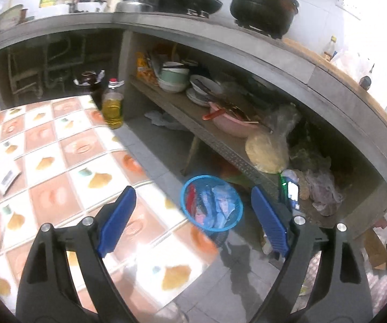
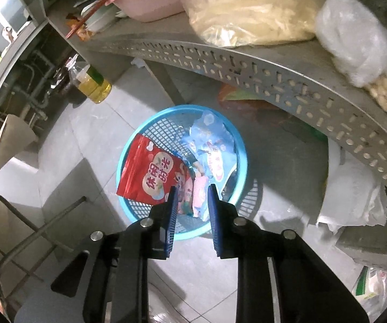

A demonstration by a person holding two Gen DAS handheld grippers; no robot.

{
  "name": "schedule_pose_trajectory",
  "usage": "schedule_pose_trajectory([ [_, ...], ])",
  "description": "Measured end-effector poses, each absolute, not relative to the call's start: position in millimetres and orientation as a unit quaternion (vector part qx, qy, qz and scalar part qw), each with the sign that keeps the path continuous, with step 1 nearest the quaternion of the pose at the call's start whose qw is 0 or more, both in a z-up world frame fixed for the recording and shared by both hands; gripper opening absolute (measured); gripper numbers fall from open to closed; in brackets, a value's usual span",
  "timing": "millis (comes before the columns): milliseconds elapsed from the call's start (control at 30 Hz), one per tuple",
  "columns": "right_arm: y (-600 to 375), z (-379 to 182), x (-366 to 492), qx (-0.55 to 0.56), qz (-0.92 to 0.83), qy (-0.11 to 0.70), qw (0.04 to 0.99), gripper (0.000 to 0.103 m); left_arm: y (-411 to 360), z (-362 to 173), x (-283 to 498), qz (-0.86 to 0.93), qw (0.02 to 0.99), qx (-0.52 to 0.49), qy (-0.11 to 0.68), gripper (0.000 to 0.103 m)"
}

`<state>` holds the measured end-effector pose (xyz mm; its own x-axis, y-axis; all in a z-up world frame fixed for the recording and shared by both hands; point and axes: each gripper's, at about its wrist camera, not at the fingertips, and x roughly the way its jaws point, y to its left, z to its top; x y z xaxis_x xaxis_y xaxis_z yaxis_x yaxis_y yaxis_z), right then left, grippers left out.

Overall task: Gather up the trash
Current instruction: 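Move both grippers back to the table toward the bottle and plastic box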

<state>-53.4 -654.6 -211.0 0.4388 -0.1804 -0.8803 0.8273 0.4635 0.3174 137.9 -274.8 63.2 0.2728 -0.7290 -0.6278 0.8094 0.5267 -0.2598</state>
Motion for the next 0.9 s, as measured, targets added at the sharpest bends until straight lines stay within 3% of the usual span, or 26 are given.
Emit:
schedule_pose_trajectory([
  [367,-593.7,-145.9,-41.6,0.356,-0.277,0.408,0.794,0.023,-177.3,50.1,141.6,-0.405,0.836,0.039,0.367,0.084],
  [433,-576.8,-126.2,-32.2,0.342,-0.249,0.408,0.809,0.028,-159.3,48.8,141.9,-0.387,0.848,0.037,0.362,0.084],
  [500,-558.8,-104.3,-21.9,0.329,-0.221,0.407,0.823,0.044,-145.5,48.5,140.8,-0.371,0.858,0.034,0.355,0.084],
  [700,-508.2,-40.8,10.1,0.284,-0.141,0.392,0.863,0.061,-102.4,51.2,140.2,-0.327,0.882,0.004,0.339,0.087],
  [900,-460.9,-2.5,35.8,0.249,-0.075,0.389,0.884,0.067,-64.7,60.2,139.4,-0.283,0.908,-0.012,0.307,0.089],
])
